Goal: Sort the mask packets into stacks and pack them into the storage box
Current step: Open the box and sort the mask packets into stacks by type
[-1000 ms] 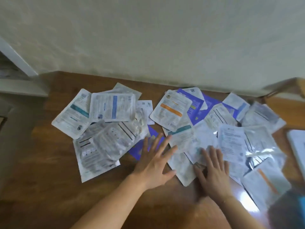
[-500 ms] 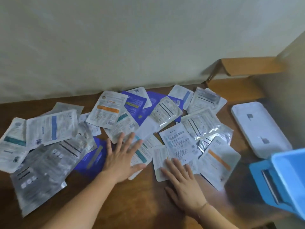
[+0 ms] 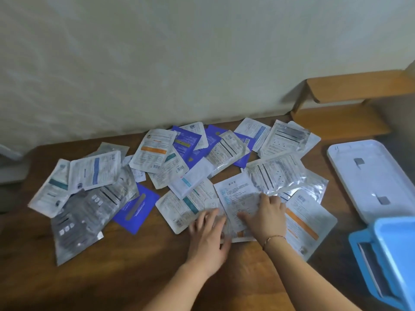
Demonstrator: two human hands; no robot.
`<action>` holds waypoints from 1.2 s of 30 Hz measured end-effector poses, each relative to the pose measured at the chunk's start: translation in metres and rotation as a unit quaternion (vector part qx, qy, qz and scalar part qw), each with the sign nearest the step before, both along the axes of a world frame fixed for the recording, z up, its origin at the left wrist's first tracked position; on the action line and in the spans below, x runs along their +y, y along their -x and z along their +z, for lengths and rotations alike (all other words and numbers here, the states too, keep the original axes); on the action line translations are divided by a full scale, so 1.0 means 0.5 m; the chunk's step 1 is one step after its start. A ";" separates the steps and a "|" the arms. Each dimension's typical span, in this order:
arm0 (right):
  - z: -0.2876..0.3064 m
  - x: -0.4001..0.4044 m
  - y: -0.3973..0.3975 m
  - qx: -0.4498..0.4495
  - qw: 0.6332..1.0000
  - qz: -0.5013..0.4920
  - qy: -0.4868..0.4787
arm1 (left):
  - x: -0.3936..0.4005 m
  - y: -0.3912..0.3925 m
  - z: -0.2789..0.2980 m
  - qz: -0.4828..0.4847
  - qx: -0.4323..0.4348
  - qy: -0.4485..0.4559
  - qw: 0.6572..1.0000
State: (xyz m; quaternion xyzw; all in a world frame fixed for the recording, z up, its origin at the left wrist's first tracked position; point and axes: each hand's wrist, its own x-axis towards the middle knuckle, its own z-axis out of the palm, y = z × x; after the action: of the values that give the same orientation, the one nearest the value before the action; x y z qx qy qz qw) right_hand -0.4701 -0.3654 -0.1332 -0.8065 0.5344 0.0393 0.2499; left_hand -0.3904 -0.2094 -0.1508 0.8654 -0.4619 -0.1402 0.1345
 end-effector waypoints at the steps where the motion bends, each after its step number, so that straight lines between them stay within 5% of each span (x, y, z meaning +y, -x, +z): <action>1: -0.002 -0.002 0.004 -0.019 1.000 -0.007 -0.009 | -0.003 0.008 0.005 0.001 -0.010 -0.014 1.000; 7: 0.007 -0.007 0.018 -0.065 0.997 -0.023 -0.034 | 0.000 0.013 0.038 -0.004 -0.009 -0.036 0.999; 9: 0.027 -0.008 0.024 -0.085 0.995 -0.033 -0.046 | 0.005 0.000 0.056 -0.007 0.044 -0.033 0.998; 11: 0.054 0.006 0.029 -0.167 0.981 -0.053 -0.087 | 0.010 -0.015 0.086 0.033 0.184 0.006 0.982; 13: 0.084 0.046 0.030 -0.239 0.967 -0.035 -0.084 | 0.020 -0.025 0.127 0.099 0.415 0.065 0.902; 15: 0.103 0.121 0.018 -0.285 0.957 0.029 -0.049 | 0.052 -0.038 0.156 0.168 0.599 0.144 0.770; 17: 0.107 0.210 -0.005 -0.305 0.944 0.128 -0.008 | 0.091 -0.057 0.171 0.225 0.668 0.198 0.682; 18: 0.104 0.257 -0.025 -0.308 0.934 0.181 0.012 | 0.118 -0.072 0.173 0.242 0.664 0.224 0.671; 21: 0.099 0.332 -0.062 -0.306 0.907 0.289 0.013 | 0.170 -0.100 0.168 0.290 0.587 0.256 0.711; 23: 0.099 0.353 -0.080 -0.326 0.894 0.307 -0.010 | 0.213 -0.124 0.161 0.344 0.559 0.269 0.705; 26: 0.104 0.352 -0.114 -0.350 0.921 0.157 -0.063 | 0.298 -0.167 0.147 0.354 0.579 0.274 0.681; 29: 0.105 0.352 -0.181 -0.284 0.912 0.032 -0.293 | 0.395 -0.192 0.129 0.302 0.607 0.239 0.695; 32: 0.077 0.379 -0.237 -0.223 0.901 0.088 -0.360 | 0.465 -0.206 0.100 0.288 0.568 0.175 0.751; 36: 0.022 0.424 -0.276 -0.169 0.923 0.174 -0.298 | 0.518 -0.222 0.055 0.333 0.327 0.083 0.880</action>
State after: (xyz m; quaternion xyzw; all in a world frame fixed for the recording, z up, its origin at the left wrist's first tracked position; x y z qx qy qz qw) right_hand -0.3323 -0.1536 -0.1225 -0.7695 0.2989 0.1031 0.5548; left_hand -0.2795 0.0496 -0.1231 0.8588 -0.0861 -0.3233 0.3879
